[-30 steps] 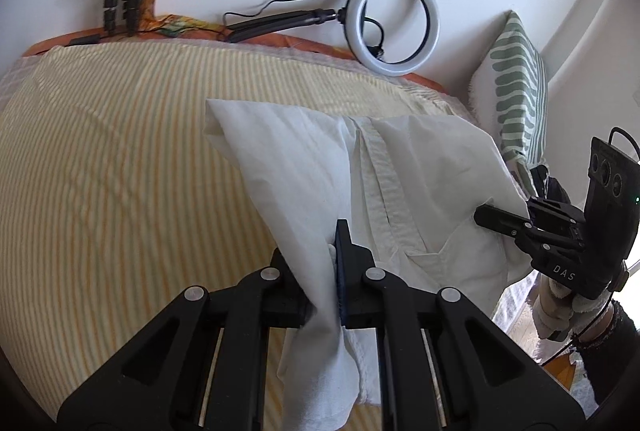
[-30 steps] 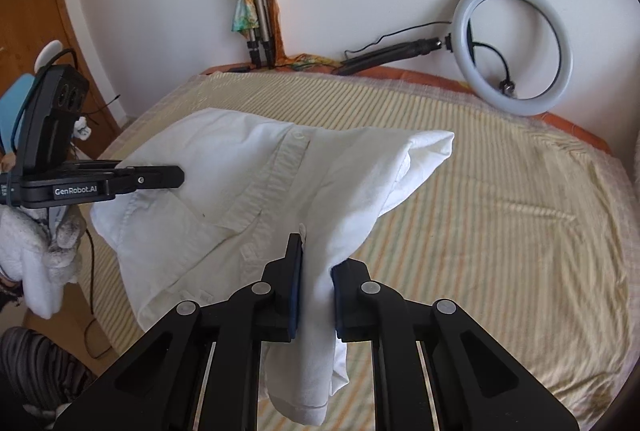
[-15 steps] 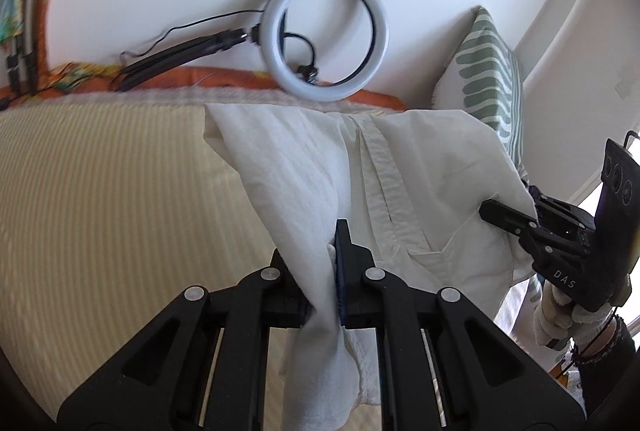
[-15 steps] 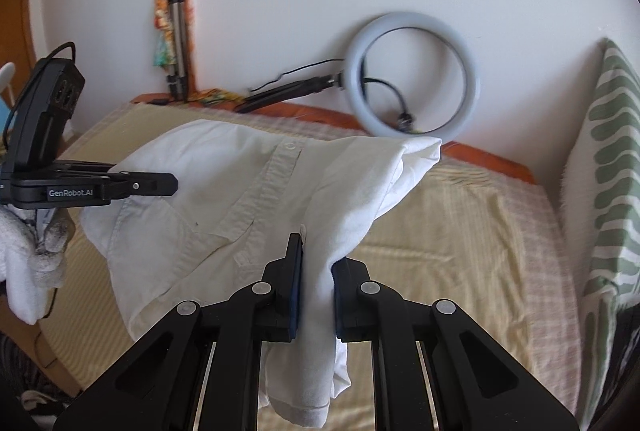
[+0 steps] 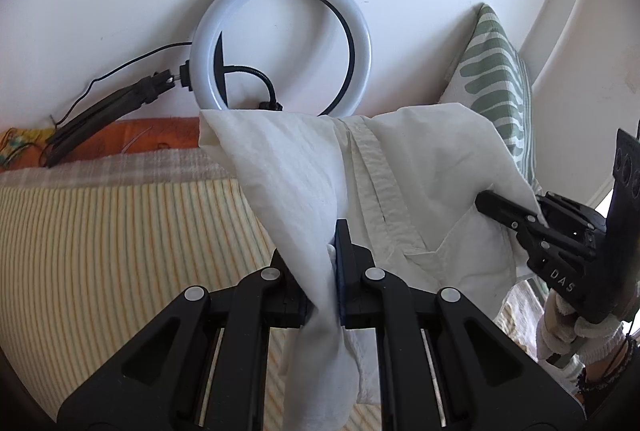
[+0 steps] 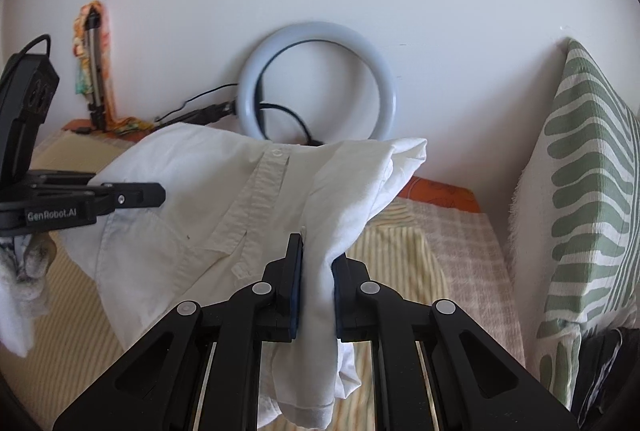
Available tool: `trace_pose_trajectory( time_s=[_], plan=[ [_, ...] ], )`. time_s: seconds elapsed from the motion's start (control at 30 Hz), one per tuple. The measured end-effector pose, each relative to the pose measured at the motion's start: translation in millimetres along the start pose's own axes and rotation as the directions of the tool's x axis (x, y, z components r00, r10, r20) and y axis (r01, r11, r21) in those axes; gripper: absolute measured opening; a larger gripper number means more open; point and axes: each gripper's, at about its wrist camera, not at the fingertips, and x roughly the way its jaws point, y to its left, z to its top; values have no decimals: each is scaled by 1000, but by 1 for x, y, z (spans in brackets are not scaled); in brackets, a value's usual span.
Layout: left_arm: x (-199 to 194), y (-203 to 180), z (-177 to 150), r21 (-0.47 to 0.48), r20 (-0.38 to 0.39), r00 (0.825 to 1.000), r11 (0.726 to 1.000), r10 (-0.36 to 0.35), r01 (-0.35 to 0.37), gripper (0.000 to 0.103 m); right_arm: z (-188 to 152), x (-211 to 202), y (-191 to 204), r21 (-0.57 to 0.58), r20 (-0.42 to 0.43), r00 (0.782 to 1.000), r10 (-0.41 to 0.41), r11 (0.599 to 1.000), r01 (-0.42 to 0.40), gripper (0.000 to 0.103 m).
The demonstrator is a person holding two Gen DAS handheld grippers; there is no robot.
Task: Fold small clothes
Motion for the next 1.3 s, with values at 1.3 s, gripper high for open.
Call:
trace_pose_trajectory(
  time_s=[1.3],
  plan=[
    [14,-21,-18,170,14,971,957,238,-236,30,-21,46,-70,208,-105,984,-143,965,162,42]
  ],
)
